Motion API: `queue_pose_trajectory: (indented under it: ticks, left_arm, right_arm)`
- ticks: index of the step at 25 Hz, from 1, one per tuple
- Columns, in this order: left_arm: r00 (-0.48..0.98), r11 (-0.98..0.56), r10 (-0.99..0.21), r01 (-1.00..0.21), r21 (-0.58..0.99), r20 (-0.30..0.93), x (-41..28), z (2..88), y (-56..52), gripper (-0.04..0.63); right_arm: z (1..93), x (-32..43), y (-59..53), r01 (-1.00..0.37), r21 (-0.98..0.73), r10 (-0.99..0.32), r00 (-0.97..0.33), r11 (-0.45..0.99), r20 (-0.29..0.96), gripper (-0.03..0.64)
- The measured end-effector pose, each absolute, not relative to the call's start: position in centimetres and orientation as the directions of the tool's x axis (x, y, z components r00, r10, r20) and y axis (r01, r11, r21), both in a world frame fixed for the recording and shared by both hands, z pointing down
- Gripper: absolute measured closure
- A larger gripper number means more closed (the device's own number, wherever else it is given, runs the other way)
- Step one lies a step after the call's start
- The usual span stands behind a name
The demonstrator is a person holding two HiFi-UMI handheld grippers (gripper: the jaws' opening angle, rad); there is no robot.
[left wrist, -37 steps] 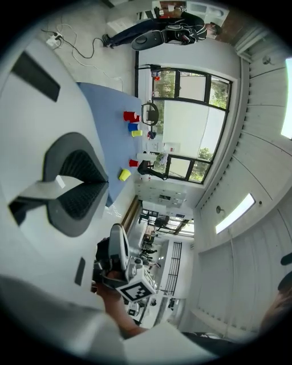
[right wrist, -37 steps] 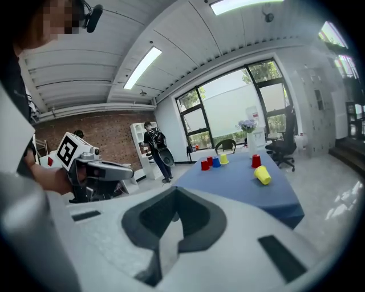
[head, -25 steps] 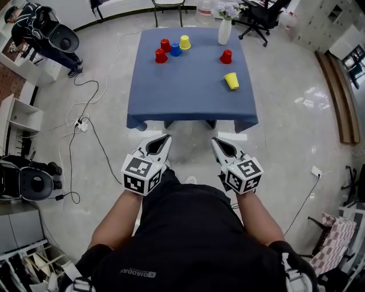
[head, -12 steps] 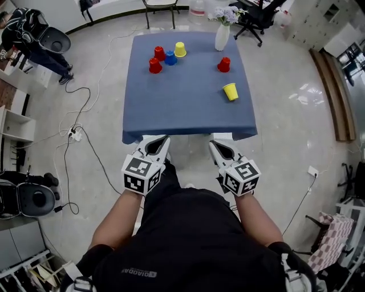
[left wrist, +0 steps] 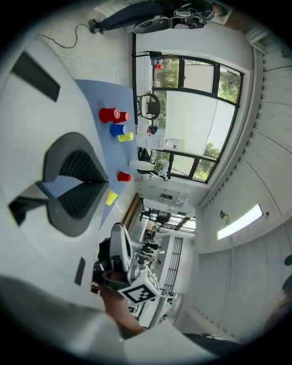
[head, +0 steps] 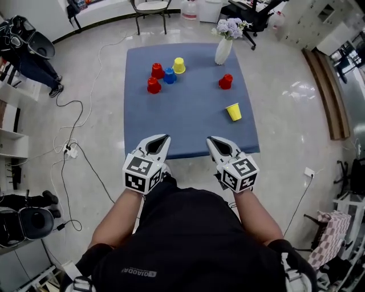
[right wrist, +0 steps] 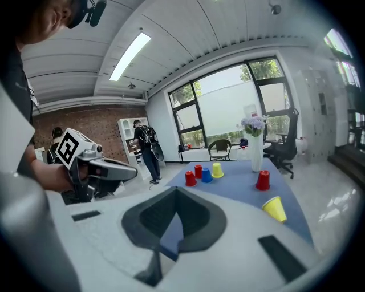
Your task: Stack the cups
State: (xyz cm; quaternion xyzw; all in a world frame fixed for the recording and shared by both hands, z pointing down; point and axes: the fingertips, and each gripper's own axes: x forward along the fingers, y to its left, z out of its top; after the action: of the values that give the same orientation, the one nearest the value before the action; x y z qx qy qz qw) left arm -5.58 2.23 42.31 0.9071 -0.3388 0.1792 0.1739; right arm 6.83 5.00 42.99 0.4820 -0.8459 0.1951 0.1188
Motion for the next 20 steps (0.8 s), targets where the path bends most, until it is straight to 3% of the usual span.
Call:
queue_pose_trajectory:
  ticks: [11,20]
  left_arm:
    - [0.717,-0.746,-0.522,-0.646,0.159,0.463,-10.7,43.4,-7.6,0.591]
    - [0.733,-0.758,-0.489,-0.625,0.185,0.472,-7.6,43.9,-8.9,0.592]
  right_arm:
    - [44.2,4.2,-3.0,-0.906,-0.201,-0.802,-0.424,0.373,0.421,0.615]
    - [44.6,7.0,-4.8,-0.914,-0.197,-0.802,-0.406,0.355,0.438,0.615]
